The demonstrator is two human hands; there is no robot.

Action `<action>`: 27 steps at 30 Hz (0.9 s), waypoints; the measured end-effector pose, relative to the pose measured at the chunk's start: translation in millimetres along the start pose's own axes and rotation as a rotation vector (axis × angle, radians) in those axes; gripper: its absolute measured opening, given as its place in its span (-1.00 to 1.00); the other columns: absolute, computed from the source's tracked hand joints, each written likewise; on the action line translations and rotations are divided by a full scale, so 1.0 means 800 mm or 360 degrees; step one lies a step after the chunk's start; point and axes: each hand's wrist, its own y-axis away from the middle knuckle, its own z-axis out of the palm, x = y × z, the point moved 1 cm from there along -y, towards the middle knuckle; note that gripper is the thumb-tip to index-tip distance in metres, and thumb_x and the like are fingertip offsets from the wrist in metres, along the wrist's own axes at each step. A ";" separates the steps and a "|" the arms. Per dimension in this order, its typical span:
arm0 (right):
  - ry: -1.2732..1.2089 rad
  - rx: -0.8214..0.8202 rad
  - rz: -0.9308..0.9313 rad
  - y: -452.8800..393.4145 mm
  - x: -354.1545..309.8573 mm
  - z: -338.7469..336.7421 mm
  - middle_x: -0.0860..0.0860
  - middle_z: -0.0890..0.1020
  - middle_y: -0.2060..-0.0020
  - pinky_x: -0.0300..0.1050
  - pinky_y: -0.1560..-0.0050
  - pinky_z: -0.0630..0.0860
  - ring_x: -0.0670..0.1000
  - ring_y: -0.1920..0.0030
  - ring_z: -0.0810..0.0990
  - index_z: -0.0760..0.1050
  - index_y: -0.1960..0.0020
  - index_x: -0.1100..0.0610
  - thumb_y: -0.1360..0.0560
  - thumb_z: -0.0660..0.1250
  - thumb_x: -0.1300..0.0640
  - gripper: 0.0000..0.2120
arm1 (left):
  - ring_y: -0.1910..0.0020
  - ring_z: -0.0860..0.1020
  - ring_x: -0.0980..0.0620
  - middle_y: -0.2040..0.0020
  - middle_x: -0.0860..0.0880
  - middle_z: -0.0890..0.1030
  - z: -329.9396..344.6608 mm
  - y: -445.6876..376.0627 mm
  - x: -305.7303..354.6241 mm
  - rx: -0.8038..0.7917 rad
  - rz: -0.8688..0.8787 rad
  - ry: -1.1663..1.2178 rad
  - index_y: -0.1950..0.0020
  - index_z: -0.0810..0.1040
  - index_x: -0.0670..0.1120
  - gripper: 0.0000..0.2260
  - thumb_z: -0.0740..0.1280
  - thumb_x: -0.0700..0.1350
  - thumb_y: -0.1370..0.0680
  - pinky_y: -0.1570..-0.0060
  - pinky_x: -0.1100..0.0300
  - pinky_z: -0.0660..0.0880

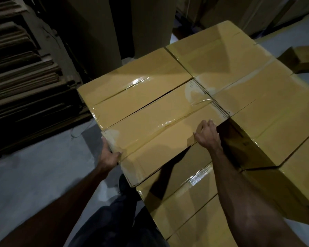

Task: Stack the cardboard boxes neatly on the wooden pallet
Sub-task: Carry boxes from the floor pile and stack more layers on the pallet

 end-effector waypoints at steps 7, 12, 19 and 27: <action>0.0031 0.0076 -0.0059 0.048 -0.018 0.015 0.21 0.24 -0.58 0.37 -0.42 0.40 0.26 -0.54 0.26 0.25 -0.54 0.16 -0.58 0.39 -0.06 -0.35 | -0.33 0.53 -0.25 -0.39 -0.10 0.49 -0.013 0.001 -0.001 -0.0016 0.0124 -0.0213 -0.61 0.06 0.18 -0.06 0.46 0.18 -0.33 -0.23 -0.35 0.56; 0.0058 0.0014 -0.0148 0.095 -0.050 0.039 0.24 0.20 -0.61 0.34 -0.48 0.35 0.30 -0.58 0.20 0.24 -0.57 0.17 -0.59 0.35 -0.03 -0.36 | -0.56 0.19 -0.45 -0.59 -0.41 0.18 -0.019 0.007 0.007 0.0080 0.0510 -0.1085 -0.67 0.03 -0.22 -0.13 0.40 0.05 -0.51 -0.46 -0.36 0.32; -0.0018 0.0044 -0.0208 0.139 -0.077 0.080 0.29 0.17 -0.62 0.32 -0.49 0.30 0.35 -0.60 0.17 0.27 -0.57 0.19 -0.59 0.38 -0.06 -0.34 | -0.69 -0.08 -0.25 -0.72 -0.20 -0.10 -0.011 -0.024 0.037 -0.0104 0.0842 -0.1966 -0.72 -0.12 -0.09 -0.22 0.13 0.26 -0.67 -0.60 -0.35 0.05; -0.0137 -0.0004 0.0046 0.139 -0.083 0.088 0.38 0.00 -0.63 0.34 -0.54 0.24 0.41 -0.63 0.04 0.11 -0.65 0.22 -0.62 0.36 -0.11 -0.22 | -0.68 -0.26 -0.16 -0.69 -0.13 -0.31 0.017 -0.080 0.060 -0.0149 0.0887 -0.1997 -0.70 -0.27 -0.13 -0.26 -0.11 0.30 -0.71 -0.62 -0.34 -0.11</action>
